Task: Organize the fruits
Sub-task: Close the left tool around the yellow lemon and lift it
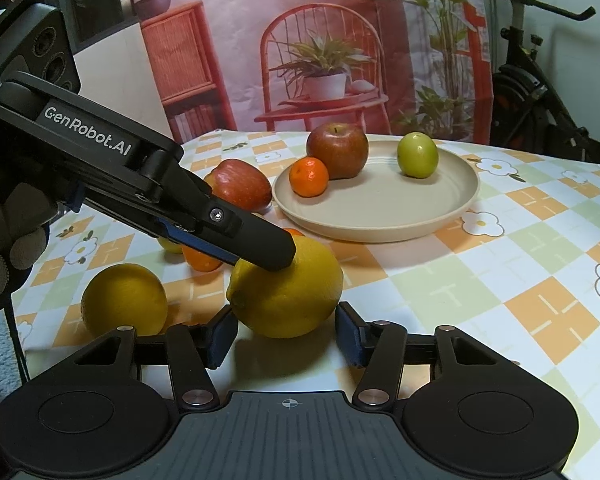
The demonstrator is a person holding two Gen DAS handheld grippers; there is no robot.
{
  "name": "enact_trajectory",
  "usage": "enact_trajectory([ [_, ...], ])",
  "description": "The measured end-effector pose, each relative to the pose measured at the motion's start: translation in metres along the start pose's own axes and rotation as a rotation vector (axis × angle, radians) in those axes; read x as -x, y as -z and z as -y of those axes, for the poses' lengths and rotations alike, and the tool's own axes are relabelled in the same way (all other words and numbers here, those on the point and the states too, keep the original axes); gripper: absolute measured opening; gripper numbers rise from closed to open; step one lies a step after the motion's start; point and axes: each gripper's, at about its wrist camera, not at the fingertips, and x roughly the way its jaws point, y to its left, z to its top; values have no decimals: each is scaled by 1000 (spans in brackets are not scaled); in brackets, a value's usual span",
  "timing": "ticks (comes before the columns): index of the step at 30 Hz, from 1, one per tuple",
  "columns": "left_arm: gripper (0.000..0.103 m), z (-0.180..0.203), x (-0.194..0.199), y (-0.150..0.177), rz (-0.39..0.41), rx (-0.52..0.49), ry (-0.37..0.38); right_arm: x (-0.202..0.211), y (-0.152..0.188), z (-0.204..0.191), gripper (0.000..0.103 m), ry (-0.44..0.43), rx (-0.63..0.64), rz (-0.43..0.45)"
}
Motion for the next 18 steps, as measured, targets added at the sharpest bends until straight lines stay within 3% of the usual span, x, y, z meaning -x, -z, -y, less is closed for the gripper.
enact_trajectory([
  [18, 44, 17, 0, -4, -6, -67, -32, 8, 0, 3, 50, 1, -27, 25],
])
